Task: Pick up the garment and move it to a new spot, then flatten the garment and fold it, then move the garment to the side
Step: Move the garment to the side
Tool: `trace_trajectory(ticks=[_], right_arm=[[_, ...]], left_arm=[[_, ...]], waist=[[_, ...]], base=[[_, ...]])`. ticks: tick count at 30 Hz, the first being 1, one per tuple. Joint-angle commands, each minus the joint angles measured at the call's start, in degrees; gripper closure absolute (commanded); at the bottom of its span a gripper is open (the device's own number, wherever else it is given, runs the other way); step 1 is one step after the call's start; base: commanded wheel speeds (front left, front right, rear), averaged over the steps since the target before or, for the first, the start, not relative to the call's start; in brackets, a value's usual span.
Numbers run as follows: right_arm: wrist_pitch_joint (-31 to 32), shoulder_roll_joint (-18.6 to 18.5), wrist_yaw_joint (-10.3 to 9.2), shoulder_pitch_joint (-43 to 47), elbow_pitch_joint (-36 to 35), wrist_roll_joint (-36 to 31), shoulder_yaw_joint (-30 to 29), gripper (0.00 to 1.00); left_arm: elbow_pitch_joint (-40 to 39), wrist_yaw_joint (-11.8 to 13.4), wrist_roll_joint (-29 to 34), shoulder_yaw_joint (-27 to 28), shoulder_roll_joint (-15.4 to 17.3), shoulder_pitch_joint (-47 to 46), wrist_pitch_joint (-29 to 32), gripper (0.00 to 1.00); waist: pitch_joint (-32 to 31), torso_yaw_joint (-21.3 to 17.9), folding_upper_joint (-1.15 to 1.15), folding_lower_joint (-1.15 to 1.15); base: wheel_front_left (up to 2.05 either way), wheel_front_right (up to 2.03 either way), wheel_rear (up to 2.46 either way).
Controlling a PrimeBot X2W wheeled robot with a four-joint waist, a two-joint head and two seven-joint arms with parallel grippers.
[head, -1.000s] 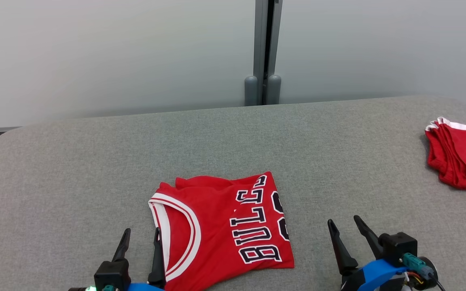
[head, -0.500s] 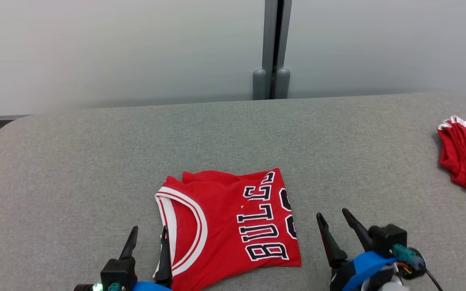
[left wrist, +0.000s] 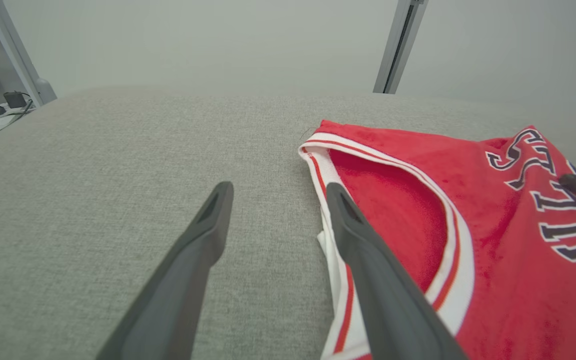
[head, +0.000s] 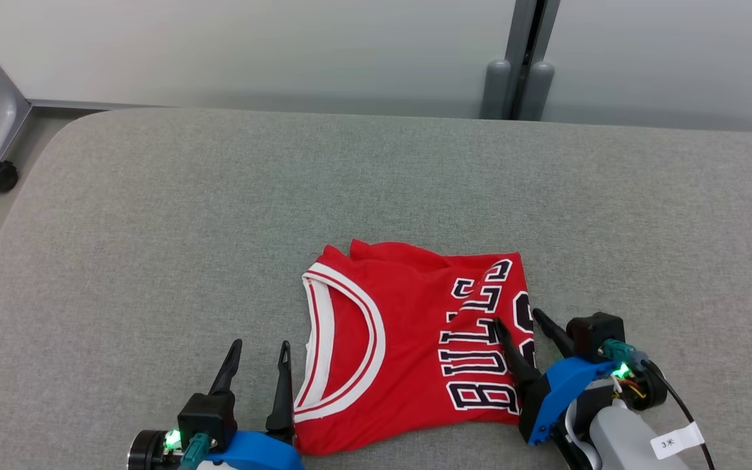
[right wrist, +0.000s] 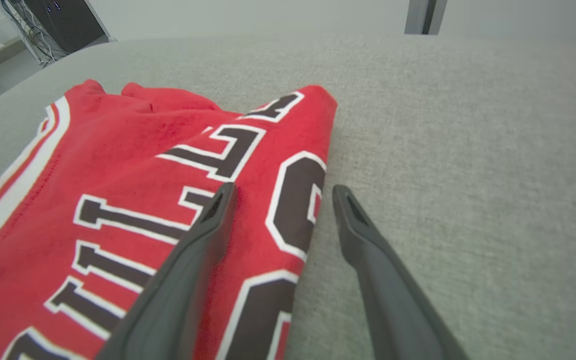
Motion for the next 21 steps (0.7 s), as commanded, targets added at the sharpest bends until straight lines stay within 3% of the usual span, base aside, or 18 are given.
trace_trajectory(ticks=[1, 2, 3, 4, 5, 9, 14, 21], right_arm=[[0.4, -0.1, 0.00, -0.3, 1.4, 0.4, 0.0, 0.00], [0.7, -0.1, 0.00, -0.4, 2.5, -0.1, 0.1, 0.00], [0.7, -0.1, 0.00, -0.4, 3.8, -0.4, -0.3, 0.38], [0.7, -0.1, -0.03, -0.3, 5.2, -0.8, -0.7, 0.85], [0.8, -0.2, -0.05, 0.0, 6.5, -1.3, -1.0, 1.00], [-0.6, -0.8, -0.31, -0.1, 10.2, -3.1, -5.5, 1.00], [-1.7, -0.8, -0.32, 0.3, 9.7, -4.2, -10.2, 1.00], [-1.9, -0.4, -0.12, 3.4, 5.5, -2.6, -11.7, 1.00]], left_arm=[[-0.1, 0.3, 0.0, 0.0, 0.0, -1.1, -0.2, 0.00], [-0.1, 0.4, -0.1, 0.0, 0.0, -1.1, -0.2, 0.00], [-0.2, 0.5, -0.1, 0.0, 0.0, -1.2, -0.2, 0.00], [-0.2, 0.4, -0.2, 0.1, 0.0, -1.2, -0.2, 0.00], [-0.3, 0.4, -0.3, 0.2, 0.0, -1.3, -0.2, 0.00], [-0.5, 0.0, -0.3, -0.1, 0.0, -1.8, -0.1, 0.00], [-0.9, -0.6, 0.0, -0.8, 0.0, -2.5, -0.2, 0.00], [-0.8, -1.5, 0.1, -2.3, 0.0, -3.1, -0.2, 0.00]], waist=[[0.8, 0.8, 0.00, -0.01], [1.0, 0.8, 0.00, -0.01], [1.2, 0.8, 0.00, -0.01], [1.3, 0.7, 0.00, -0.01], [1.4, 0.5, 0.00, -0.01], [1.5, -1.2, 0.00, -0.01], [0.9, -4.5, 0.00, -0.01], [-0.4, -13.6, 0.00, -0.01]], base=[[0.00, 0.00, 0.00], [0.00, 0.00, 0.00], [0.00, 0.00, 0.00], [0.00, 0.00, 0.00], [0.00, 0.00, 0.00], [0.00, 0.00, 0.00], [0.00, 0.00, 0.00], [0.00, 0.00, 0.00]])
